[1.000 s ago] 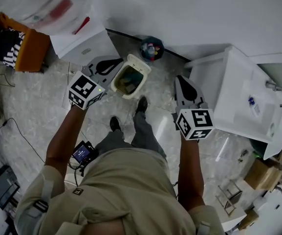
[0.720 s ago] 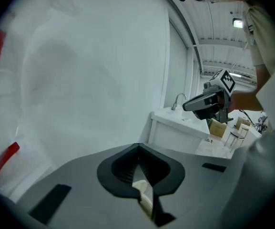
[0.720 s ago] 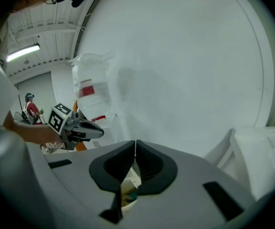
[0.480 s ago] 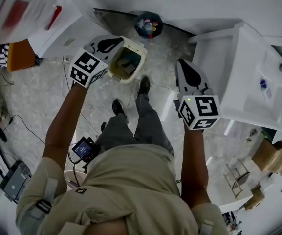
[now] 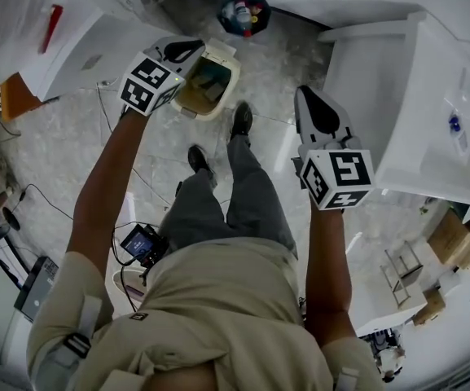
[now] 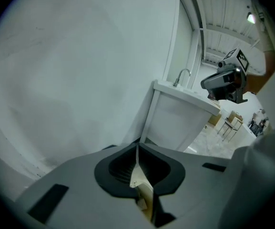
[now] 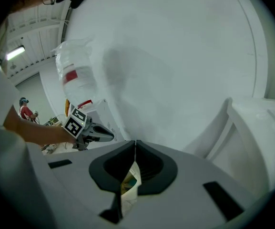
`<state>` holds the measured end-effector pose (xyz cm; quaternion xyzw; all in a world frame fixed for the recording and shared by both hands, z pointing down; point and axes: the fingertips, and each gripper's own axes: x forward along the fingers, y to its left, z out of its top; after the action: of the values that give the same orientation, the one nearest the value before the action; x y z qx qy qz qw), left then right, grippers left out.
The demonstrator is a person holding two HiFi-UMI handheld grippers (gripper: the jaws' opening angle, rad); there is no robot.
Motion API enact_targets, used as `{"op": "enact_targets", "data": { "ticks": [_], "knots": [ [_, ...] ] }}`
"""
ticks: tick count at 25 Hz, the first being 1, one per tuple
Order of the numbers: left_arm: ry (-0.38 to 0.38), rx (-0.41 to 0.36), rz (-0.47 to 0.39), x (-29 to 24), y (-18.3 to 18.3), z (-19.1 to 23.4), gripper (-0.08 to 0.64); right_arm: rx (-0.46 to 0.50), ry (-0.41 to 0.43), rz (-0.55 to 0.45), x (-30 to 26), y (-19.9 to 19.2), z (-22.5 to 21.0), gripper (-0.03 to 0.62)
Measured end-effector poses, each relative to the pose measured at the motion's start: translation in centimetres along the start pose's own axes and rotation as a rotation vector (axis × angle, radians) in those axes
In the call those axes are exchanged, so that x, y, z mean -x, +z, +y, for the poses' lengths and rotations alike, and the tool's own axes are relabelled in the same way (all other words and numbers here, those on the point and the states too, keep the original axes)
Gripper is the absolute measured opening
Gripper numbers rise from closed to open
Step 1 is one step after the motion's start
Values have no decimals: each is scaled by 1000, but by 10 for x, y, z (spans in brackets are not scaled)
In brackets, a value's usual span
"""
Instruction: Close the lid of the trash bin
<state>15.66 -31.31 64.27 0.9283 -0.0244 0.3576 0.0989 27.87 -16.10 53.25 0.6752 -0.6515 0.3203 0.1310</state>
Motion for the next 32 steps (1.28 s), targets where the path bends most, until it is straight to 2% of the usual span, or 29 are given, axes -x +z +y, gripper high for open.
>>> {"op": "enact_targets", "data": {
  "ticks": [11, 21, 28, 32],
  "knots": [
    [-36, 7, 107, -59, -46, 8, 22, -27, -8, 59, -17, -39, -19, 26],
    [-77, 12, 210, -82, -85, 2, 153, -36, -1, 81, -25, -55, -19, 26],
    [-62, 16, 202, -81, -92, 3, 153, -40, 3, 92, -29, -63, -16, 26],
    [-54, 23, 210, -76, -99, 3, 119, -36, 11, 92, -32, -66, -11, 26]
  ]
}}
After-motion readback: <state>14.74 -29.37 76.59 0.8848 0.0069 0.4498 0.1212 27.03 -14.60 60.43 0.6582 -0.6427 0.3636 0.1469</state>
